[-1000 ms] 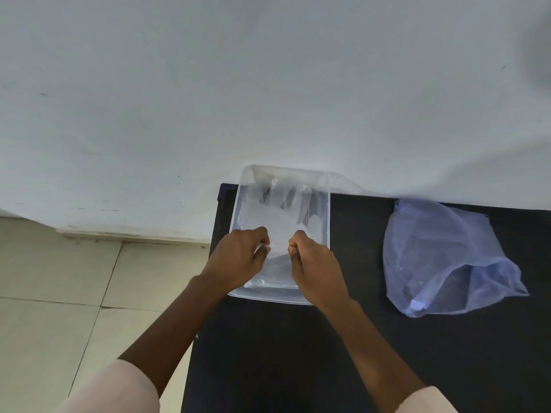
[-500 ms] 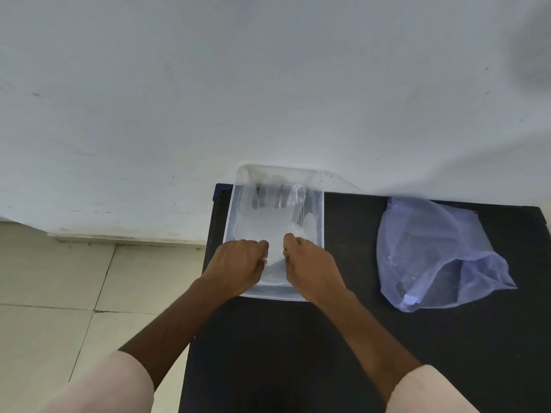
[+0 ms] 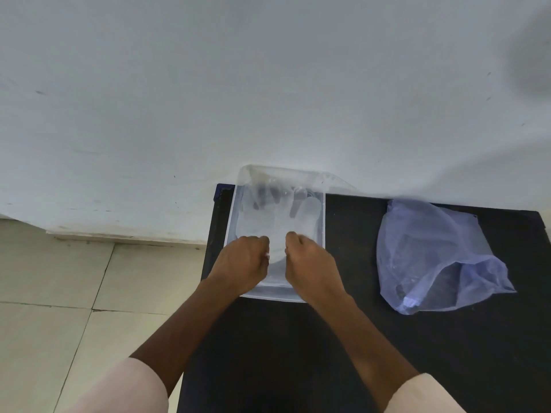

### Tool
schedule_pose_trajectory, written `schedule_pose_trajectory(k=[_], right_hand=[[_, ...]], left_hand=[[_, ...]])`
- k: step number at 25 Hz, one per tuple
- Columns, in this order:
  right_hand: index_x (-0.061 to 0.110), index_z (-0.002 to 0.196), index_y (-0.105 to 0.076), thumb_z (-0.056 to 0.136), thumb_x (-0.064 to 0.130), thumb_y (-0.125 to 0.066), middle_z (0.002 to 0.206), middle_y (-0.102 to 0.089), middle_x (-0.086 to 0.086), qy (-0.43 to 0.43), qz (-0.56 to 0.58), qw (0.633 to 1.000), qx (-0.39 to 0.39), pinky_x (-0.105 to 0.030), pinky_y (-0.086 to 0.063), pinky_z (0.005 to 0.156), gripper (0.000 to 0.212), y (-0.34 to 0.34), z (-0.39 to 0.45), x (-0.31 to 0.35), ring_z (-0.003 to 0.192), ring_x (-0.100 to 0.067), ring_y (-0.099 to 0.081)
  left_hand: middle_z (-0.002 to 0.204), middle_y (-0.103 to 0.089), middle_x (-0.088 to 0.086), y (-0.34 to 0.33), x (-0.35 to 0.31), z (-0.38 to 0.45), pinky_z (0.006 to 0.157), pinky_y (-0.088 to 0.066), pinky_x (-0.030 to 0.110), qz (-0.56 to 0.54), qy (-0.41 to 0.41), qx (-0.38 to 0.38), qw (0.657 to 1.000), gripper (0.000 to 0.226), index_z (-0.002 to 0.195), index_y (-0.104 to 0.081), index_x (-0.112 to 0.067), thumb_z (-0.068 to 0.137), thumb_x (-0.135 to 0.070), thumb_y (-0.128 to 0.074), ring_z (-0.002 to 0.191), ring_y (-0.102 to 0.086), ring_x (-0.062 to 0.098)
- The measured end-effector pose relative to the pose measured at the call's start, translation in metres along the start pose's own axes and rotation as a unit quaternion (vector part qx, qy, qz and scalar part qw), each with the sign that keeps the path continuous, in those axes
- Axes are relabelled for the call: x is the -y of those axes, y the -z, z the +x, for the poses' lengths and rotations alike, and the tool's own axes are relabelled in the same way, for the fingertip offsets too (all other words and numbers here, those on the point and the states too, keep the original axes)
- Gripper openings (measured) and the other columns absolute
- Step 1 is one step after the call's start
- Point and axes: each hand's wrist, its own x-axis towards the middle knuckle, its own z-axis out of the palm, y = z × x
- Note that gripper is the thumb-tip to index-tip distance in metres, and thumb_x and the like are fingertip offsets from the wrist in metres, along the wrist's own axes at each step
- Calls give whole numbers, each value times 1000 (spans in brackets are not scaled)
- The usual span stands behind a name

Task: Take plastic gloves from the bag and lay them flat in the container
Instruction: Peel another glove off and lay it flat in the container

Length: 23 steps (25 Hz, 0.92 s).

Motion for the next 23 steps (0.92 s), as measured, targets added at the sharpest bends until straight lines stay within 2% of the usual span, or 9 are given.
schedule_pose_trajectory(k=[2,4,7,11,14,16,18,23], right_hand=[[11,104,-55,86,11,-64,87,-67,-9,-39,-7,997,65,-27,-45,57,20,-10,-7,1,64,-17,-50],[14,115,-53,87,18,-65,103,-67,-8,-63,-4,992,108,-33,-54,75,30,-14,-8,4,83,-20,-63],[14,119,-51,86,21,-67,109,-67,-10,-50,-38,987,146,-37,-53,86,38,-15,-6,5,94,-24,-64],[8,121,-51,88,22,-60,114,-65,-15,-13,-120,966,227,-43,-41,102,36,-12,-2,4,106,-31,-59],[7,128,-49,90,24,-57,128,-60,-17,-11,-167,944,285,-50,-18,116,43,-9,0,4,130,-37,-44],[10,130,-50,91,26,-56,133,-57,-16,-8,-187,933,307,-52,-5,118,43,-5,1,5,139,-37,-33],[13,127,-55,92,28,-55,134,-57,-13,-1,-192,931,310,-54,-1,117,38,0,3,6,140,-35,-32],[20,124,-61,92,36,-55,142,-49,-10,17,-213,927,308,-58,-5,115,36,8,6,10,142,-34,-26]], left_hand=[[100,-72,6,-3,1,-1,86,-54,29,50,-5,27,998,18,107,-61,-13,96,-22,-50,85,-67,20],[102,-71,5,-5,2,0,92,-52,30,95,-15,42,994,21,111,-60,-14,96,-24,-50,89,-67,21],[108,-70,5,-8,2,3,105,-41,36,197,-41,75,977,25,117,-60,-14,96,-27,-51,98,-65,20],[119,-67,6,-8,5,2,115,-21,47,271,-54,143,950,31,120,-59,-18,96,-35,-49,116,-58,22],[119,-68,6,-6,6,2,115,-15,52,287,-69,185,937,32,118,-61,-18,95,-37,-50,119,-55,23],[118,-68,5,-4,6,3,114,-13,54,298,-78,201,930,33,117,-62,-19,94,-39,-50,119,-54,23],[120,-67,4,-2,5,3,114,-11,56,314,-85,208,923,35,118,-62,-19,94,-42,-51,123,-52,24],[130,-62,4,6,10,3,116,-12,57,336,-106,188,917,39,120,-63,-19,93,-45,-50,129,-46,26]])
